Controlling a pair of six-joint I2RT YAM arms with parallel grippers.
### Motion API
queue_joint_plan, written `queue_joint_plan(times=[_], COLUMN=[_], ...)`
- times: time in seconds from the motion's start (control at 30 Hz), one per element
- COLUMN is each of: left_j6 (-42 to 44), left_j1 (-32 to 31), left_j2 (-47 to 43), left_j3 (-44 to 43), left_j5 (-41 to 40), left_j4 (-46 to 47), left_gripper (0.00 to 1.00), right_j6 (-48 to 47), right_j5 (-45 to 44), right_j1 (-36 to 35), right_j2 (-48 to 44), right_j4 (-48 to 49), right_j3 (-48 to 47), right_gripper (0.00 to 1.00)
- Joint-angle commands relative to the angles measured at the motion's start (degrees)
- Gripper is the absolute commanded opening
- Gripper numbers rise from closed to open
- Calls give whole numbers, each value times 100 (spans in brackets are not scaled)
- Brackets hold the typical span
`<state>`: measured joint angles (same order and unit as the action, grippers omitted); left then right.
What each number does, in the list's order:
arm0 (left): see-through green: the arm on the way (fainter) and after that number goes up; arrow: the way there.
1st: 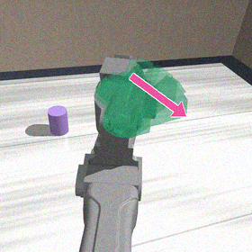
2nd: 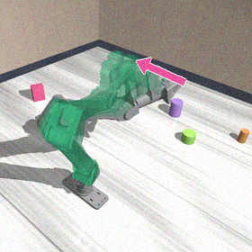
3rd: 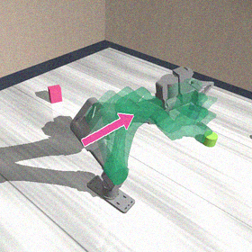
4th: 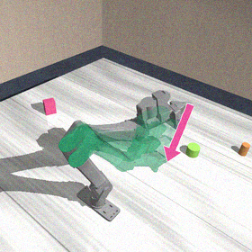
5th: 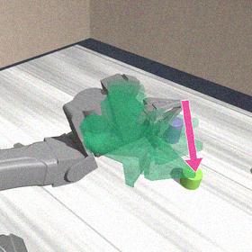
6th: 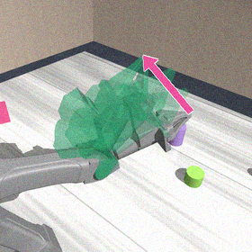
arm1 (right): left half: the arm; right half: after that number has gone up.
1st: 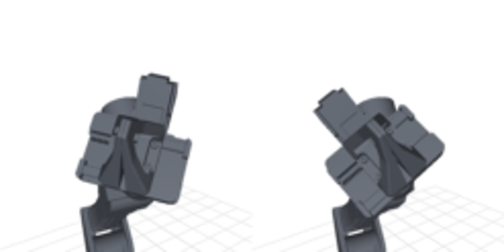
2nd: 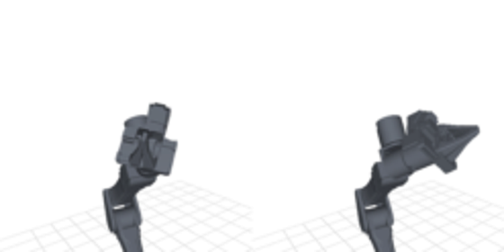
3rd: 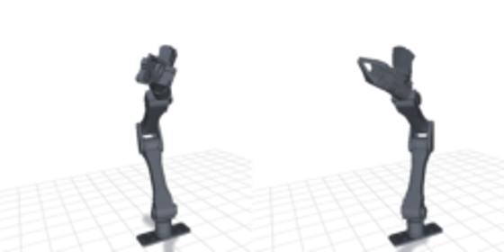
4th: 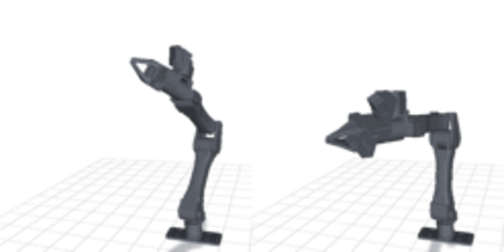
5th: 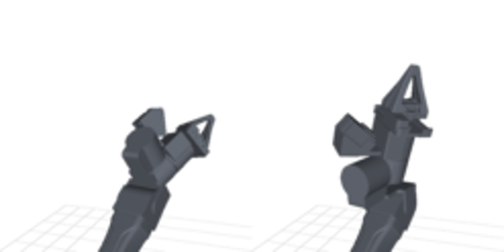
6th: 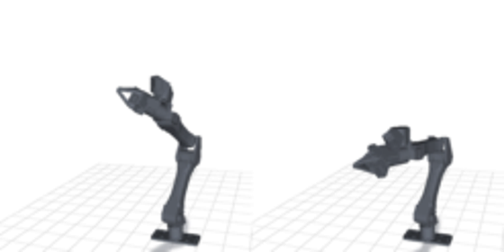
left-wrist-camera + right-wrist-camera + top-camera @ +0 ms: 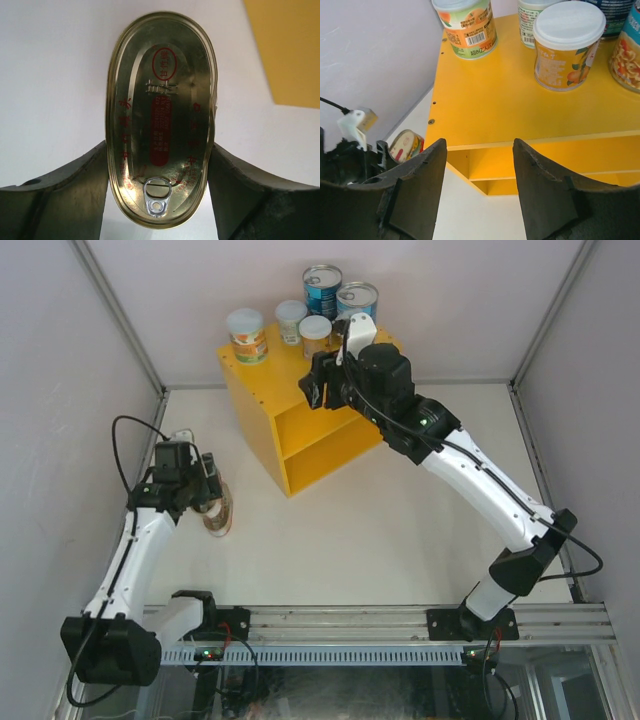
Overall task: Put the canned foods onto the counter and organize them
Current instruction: Pick up the canned food from the center of the board.
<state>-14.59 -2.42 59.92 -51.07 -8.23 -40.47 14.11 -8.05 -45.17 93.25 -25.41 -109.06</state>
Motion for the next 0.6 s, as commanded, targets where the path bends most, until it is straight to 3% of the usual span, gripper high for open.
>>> queue_joint_plan(times=[0.0,0.3,0.57], left_j6=[-211,-224,133], left_j1=[23,-284,-954], left_j2=[-468,-927,-636], left_j3=[-906,-1831,-3062], left_j5=[219,818,1214], left_j4=[129,235,-3], left_gripper=[0,0,0], right_j6=[-90,202,957], right_j5=[-122,126,712], right_j1=[-45,-62,-98], right_j2=[-398,-733,-926], right_j4=[108,140,280], right_j3=[182,513,700], right_gripper=[56,56,58])
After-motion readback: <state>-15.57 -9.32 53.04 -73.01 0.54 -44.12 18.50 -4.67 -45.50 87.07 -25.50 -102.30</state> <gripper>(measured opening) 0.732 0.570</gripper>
